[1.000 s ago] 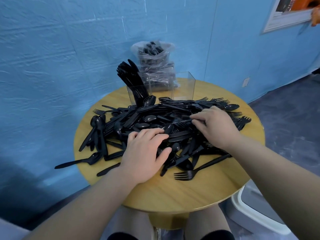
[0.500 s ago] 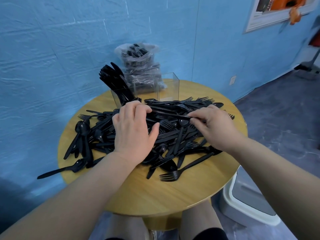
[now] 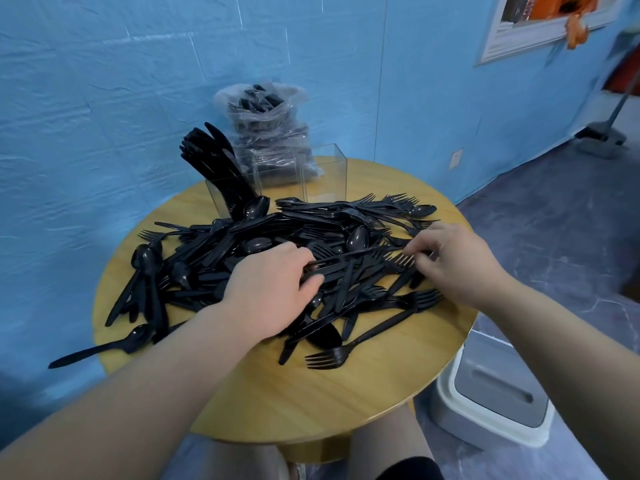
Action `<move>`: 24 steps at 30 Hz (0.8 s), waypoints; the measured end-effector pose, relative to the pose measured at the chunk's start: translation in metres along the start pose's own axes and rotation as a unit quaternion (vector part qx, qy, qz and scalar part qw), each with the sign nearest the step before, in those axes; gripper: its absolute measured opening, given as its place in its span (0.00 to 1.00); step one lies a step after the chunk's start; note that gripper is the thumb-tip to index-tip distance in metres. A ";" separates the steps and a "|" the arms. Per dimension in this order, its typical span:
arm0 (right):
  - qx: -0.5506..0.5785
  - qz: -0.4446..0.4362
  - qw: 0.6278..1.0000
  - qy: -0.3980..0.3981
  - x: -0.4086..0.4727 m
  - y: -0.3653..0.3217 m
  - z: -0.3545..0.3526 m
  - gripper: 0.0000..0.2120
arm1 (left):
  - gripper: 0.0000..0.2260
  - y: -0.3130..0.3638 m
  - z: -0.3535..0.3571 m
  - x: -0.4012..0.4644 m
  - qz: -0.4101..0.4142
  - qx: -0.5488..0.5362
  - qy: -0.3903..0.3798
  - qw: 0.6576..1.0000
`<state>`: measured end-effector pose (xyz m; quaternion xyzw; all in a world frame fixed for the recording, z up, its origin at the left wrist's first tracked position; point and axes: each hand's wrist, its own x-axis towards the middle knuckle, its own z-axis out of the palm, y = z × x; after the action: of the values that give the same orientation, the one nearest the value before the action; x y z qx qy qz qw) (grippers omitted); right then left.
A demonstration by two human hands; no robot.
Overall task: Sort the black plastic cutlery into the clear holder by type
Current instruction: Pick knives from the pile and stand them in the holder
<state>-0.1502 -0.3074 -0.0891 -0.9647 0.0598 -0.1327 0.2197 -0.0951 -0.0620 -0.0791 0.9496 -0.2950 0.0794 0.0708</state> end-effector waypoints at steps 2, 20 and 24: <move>0.000 -0.003 1.000 0.006 -0.006 0.003 0.001 0.09 | 0.12 0.005 0.002 0.002 -0.008 -0.001 -0.022 1.000; 0.049 -0.046 0.995 0.069 -0.029 0.008 0.015 0.07 | 0.08 0.006 0.004 0.016 -0.053 -0.027 -0.037 0.998; 0.052 -0.075 0.996 0.006 -0.034 0.013 0.011 0.09 | 0.05 0.003 0.005 0.019 -0.071 -0.038 -0.029 0.996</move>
<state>-0.1805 -0.3089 -0.1123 -0.9528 -0.0186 -0.1574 0.2591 -0.0807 -0.0753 -0.0803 0.9667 -0.2313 0.0358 0.1039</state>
